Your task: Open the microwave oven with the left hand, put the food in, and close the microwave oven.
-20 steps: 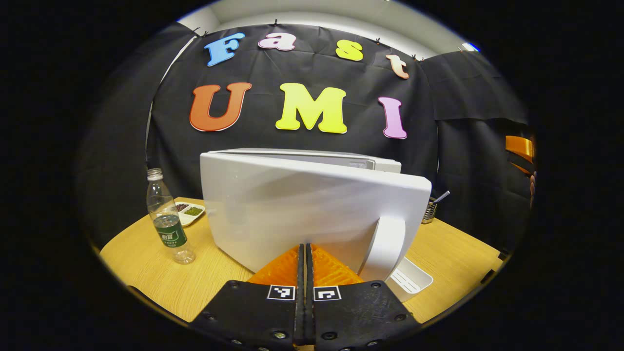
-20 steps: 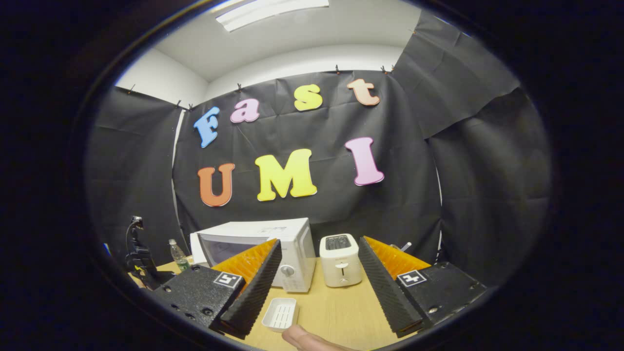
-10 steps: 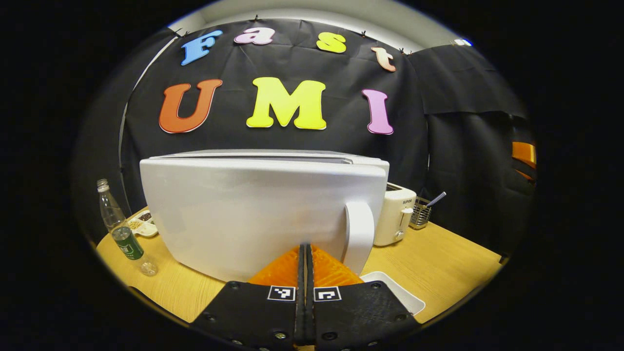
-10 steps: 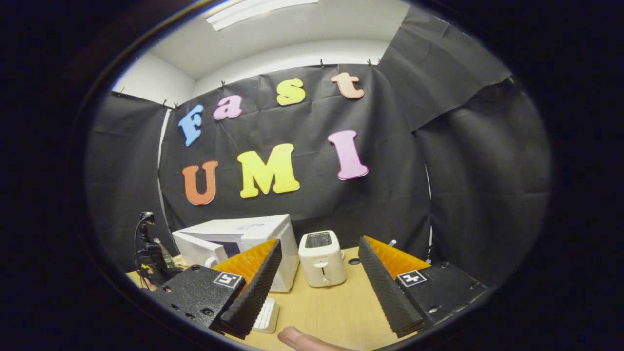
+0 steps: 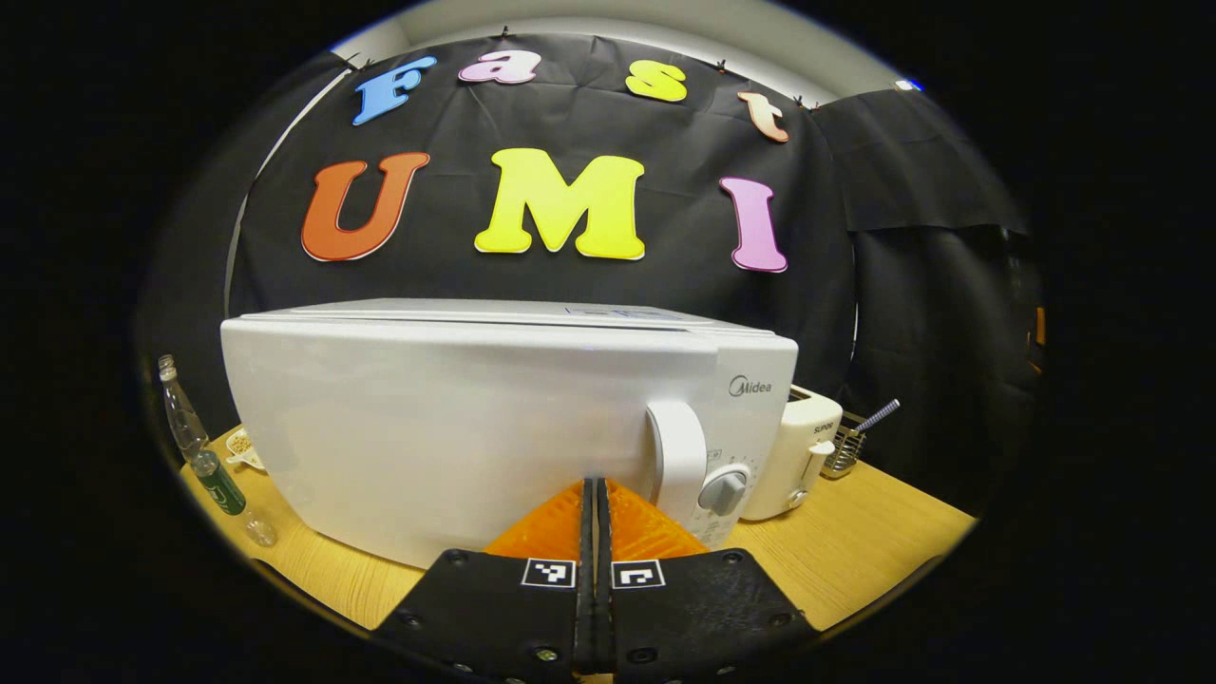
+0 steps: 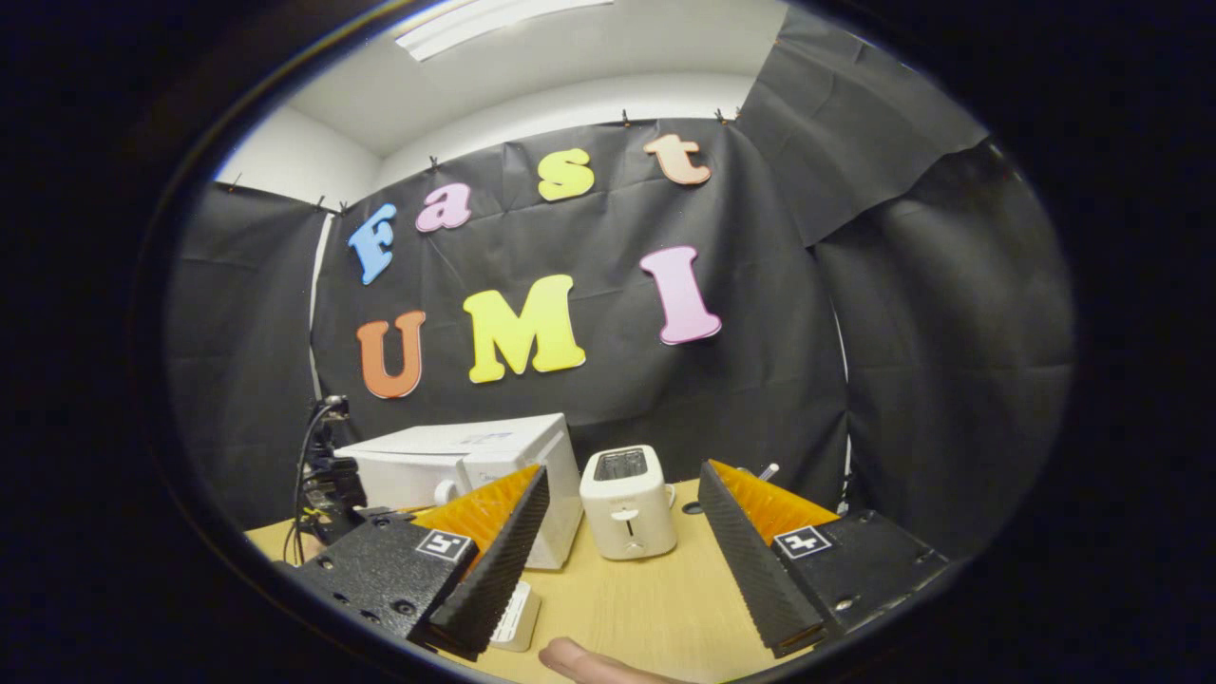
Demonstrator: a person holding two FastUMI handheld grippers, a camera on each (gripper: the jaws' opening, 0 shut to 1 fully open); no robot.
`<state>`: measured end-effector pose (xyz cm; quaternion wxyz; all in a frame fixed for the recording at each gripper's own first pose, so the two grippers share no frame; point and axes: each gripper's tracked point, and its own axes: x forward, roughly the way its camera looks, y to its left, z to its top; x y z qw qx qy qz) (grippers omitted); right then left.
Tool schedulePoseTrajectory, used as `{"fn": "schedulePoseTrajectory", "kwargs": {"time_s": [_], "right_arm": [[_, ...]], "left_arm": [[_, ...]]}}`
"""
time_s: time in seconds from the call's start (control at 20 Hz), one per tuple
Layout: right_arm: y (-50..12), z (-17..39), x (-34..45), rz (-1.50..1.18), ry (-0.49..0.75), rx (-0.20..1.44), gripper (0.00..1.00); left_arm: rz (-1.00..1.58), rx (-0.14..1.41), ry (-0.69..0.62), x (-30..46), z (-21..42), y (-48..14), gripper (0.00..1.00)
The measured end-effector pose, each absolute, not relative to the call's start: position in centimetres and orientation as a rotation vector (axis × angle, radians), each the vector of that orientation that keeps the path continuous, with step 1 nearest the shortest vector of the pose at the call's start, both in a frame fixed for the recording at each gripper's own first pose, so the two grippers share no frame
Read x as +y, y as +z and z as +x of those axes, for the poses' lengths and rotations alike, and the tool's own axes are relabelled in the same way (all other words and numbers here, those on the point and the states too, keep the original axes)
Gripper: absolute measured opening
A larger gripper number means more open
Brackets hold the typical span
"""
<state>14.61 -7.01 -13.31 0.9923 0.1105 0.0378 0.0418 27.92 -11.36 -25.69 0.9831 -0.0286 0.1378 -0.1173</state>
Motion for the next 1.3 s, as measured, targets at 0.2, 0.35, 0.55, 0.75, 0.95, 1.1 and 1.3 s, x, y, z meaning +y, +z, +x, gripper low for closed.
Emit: {"fn": "schedulePoseTrajectory", "kwargs": {"time_s": [0.2, 0.35, 0.55, 0.75, 0.95, 1.1, 1.3], "right_arm": [[-13.4, 14.4, -6.9, 0.228, 0.077, 0.09, 0.89], [-13.0, 14.0, -6.8, 0.222, 0.06, 0.09, 0.89], [-12.1, 13.5, -6.7, 0.192, 0.026, 0.087, 1.0], [-10.4, 12.9, -6.4, 0.139, -0.001, 0.067, 1.0], [-9.2, 11.4, -5.6, 0.13, 0.009, 0.07, 0.89], [-8.0, 10.5, -5.5, 0.158, 0.01, 0.071, 0.89], [-6.0, 7.9, -5.0, 0.14, 0.013, 0.04, 0.89]], "left_arm": [[-0.063, 0.3, -0.221, -11.7, 28.2, -26.1, 0.0], [-0.086, 0.296, -0.231, -11.7, 28.3, -25.9, 0.0], [-0.065, 0.313, -0.219, -11.6, 28.3, -26.6, 0.0], [-0.021, 0.389, -0.211, -11.2, 26.9, -27.8, 0.0], [-0.046, 0.313, -0.225, -10.6, 22.7, -23.4, 0.0], [-0.021, 0.278, -0.22, -9.2, 18.7, -19.6, 0.0], [-0.011, 0.19, -0.184, -6.8, 13.5, -12.9, 0.0]]}}
